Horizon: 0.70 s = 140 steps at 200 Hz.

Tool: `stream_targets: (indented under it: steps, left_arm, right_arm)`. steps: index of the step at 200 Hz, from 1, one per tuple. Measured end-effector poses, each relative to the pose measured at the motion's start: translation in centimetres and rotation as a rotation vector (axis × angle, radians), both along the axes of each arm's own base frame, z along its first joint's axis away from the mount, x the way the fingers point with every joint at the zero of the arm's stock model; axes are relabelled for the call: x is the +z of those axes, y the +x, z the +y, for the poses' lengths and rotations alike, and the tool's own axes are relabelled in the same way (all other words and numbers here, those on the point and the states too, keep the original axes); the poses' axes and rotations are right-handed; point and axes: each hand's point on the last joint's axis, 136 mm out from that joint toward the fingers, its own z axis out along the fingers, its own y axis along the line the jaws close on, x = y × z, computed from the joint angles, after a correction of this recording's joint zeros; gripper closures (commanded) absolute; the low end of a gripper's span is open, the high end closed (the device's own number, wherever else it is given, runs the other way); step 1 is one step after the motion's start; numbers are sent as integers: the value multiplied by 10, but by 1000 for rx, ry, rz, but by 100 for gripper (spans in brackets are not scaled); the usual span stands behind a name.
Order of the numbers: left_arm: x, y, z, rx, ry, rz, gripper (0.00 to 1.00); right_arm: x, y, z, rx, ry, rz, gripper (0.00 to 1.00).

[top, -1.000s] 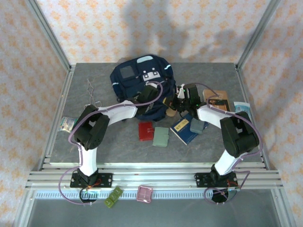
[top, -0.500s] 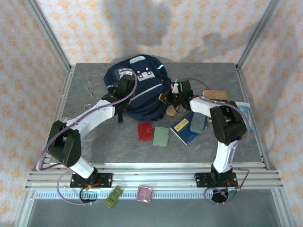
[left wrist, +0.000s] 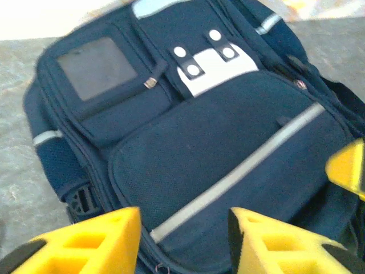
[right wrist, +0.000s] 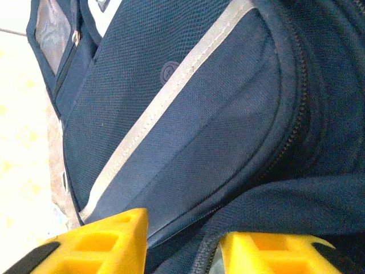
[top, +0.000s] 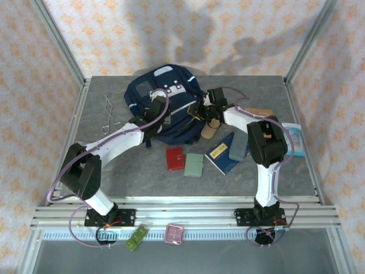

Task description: Pack books, pencil case, and school supplies into a backpack

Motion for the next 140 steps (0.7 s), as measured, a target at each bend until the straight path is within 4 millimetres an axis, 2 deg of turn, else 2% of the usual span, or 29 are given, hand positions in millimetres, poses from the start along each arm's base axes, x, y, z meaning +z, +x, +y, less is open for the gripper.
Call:
stream_targets:
  steps: [22, 41, 57, 73, 87, 107, 124, 140]
  left_arm:
    - [-3, -15, -14, -57, -90, 28, 43]
    - [-4, -27, -31, -118, -163, 52, 43]
    - [-9, -39, -55, -192, -217, 89, 43]
    - [-15, -53, -83, -272, -257, 128, 43]
    - [-24, -66, -109, -343, -276, 160, 43]
    - [-45, -81, -137, -410, -288, 225, 43]
    - [-62, -87, -149, -429, -303, 268, 43]
    - [-71, -87, -154, -431, -322, 291, 42]
  right_arm:
    - [21, -7, -15, -28, -56, -34, 47]
    - [48, -19, -38, -74, -98, -77, 45]
    - [66, -34, -60, -124, -133, -105, 45]
    - [70, -54, -83, -174, -180, -108, 45]
    - [59, -76, -98, -199, -225, -77, 45]
    - [24, -108, -113, -211, -277, 16, 45]
    - [-9, -133, -120, -208, -317, 111, 45]
    - [-28, -146, -123, -210, -343, 179, 46]
